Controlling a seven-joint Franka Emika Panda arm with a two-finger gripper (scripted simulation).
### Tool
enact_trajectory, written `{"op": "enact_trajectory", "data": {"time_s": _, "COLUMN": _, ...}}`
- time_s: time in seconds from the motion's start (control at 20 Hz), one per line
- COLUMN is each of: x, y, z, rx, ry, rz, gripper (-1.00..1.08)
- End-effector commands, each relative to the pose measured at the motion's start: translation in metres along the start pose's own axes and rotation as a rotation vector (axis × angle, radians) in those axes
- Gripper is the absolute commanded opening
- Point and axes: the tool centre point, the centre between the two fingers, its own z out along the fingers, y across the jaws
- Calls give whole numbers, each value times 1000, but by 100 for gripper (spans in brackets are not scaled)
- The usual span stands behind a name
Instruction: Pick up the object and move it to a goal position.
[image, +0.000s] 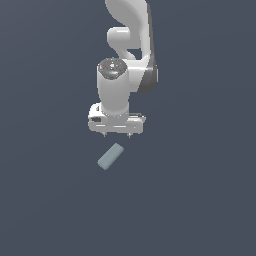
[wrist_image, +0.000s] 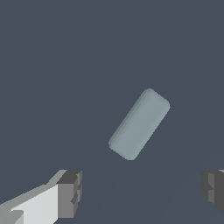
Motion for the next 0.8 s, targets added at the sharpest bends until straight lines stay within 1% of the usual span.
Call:
{"op": "enact_trajectory", "data": {"time_s": 0.0, "x": 0, "y": 0, "z": 0, "rx": 0, "ry": 0, "rz": 0, "gripper": 100}}
{"op": "enact_trajectory", "data": {"time_s": 0.4, "x": 4, "y": 7, "z": -17, "rx": -23, "ry": 11, "rz": 5, "gripper": 100}}
{"op": "enact_trajectory", "data": {"time_s": 0.75, "x": 5, "y": 7, "z": -12, "rx": -19, "ry": 11, "rz": 28, "gripper": 100}}
